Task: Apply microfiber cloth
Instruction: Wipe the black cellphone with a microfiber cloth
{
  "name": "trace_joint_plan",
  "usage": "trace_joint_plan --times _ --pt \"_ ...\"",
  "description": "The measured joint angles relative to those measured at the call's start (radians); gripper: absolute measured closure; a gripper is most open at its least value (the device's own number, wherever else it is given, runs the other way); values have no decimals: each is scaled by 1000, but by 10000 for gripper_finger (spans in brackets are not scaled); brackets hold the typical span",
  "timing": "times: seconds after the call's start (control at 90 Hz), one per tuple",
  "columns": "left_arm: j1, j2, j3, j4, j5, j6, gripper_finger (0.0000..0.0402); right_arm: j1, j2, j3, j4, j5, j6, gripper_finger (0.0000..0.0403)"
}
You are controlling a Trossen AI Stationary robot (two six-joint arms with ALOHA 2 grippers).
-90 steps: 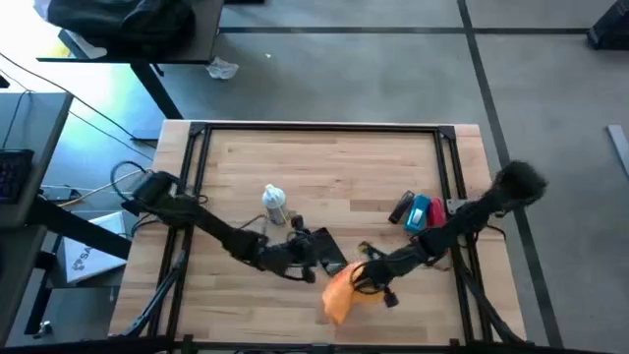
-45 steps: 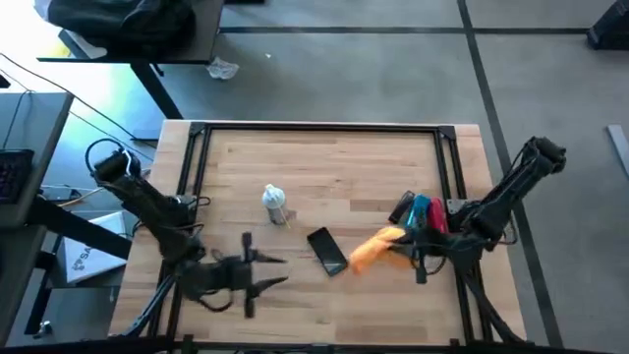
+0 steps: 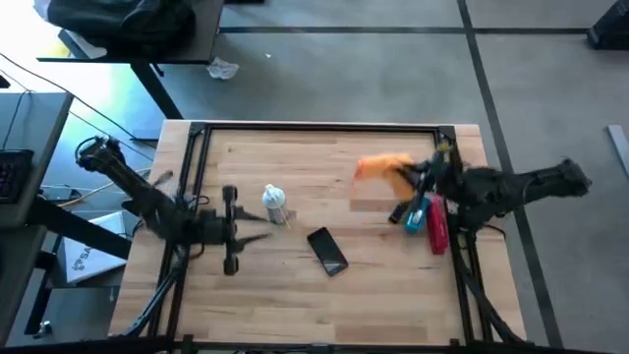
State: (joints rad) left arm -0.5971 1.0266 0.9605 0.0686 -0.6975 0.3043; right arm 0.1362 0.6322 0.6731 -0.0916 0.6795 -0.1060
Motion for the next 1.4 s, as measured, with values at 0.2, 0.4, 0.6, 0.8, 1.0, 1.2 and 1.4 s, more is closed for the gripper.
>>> trace_joint_plan --times 0.2,0.4,0.6,0.8,1.0,1.2,1.4 --pt "130 -115 -1 -261 110 -165 329 -233 -114 0 -159 -50 -8 403" --pt "153 -194 -145 -188 112 -170 339 -378 -177 0 -356 -179 73 403" --pt "160 -294 -371 7 99 -232 339 -437 -211 0 -420 -177 83 403" --pt "151 -394 -560 180 101 -287 339 -493 -222 -75 -433 -176 132 403" --pt "151 -470 -665 225 98 -336 339 -592 -232 -335 -163 -201 144 403" --pt "151 -506 -719 231 102 -404 339 -724 -233 -474 146 -269 281 403" --pt "151 -510 -749 256 106 -426 339 -837 -233 -521 -3 -220 424 400"
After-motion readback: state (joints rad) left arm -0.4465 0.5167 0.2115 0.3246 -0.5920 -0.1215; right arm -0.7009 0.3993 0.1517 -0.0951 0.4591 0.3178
